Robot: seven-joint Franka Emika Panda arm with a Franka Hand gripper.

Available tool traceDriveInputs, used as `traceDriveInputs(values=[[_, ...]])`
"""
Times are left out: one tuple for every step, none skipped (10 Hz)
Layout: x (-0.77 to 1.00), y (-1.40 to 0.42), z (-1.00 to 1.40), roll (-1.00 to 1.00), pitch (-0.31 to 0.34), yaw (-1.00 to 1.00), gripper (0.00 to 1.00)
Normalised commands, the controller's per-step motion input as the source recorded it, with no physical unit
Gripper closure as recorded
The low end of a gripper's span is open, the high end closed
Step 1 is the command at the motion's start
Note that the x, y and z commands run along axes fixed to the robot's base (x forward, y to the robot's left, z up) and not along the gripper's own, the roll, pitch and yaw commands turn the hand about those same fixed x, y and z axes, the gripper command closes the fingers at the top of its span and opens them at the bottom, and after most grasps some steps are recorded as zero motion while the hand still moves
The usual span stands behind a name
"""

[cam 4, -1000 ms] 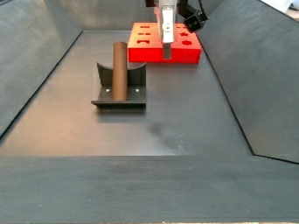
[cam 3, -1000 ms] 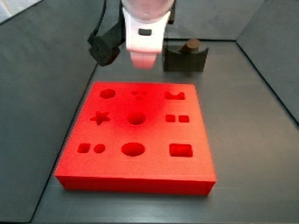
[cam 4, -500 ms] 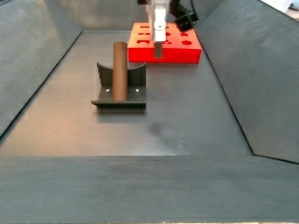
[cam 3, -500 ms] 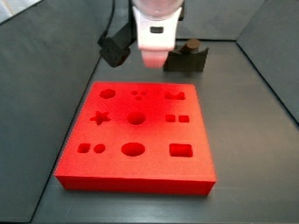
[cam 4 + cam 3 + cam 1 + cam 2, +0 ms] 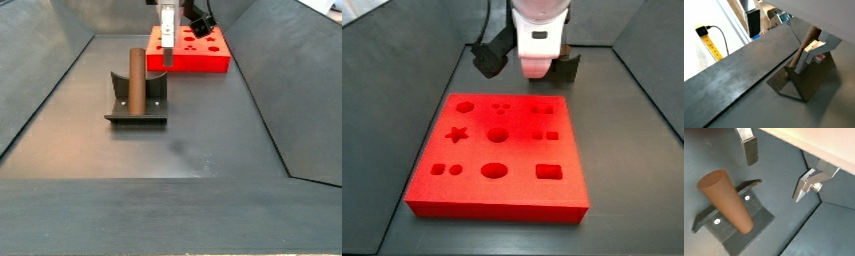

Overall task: Pick up the oval object. Move up. Place the oval object on the fixture. Regrasp the oval object. Move to above the board. Insert the oval object.
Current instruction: Regrasp the oval object.

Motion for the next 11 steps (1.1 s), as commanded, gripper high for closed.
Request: traceDriveInputs(values=[[1.00,-0.03,-0.05,0.12,0.102,-0.01,0.00],[0.97,-0.03,-0.04,0.12,0.127,0.01,0.00],[0.87,-0.03,-0.04,0.12,0.141,0.03,0.00],[0.81,-0.03,-0.04,0.12,0.145,0.05,0.00],[0.74,-0.03,-0.04,0.13,0.146,0.06,0.00],[0.68,-0.03,-0.04,0.13,0.145,0.08,0.00],[0.60,-0.03,-0.03,0.14,0.139,0.09,0.00],[0.55,-0.04,-0.04,0.14,0.134,0.10,0.00],[0.48,-0.04,-0.03,0.14,0.125,0.11,0.00],[0.45,-0.04,-0.03,0.13,0.120,0.11,0.00],[0.36,-0.03,-0.03,0.13,0.113,0.10,0.00]])
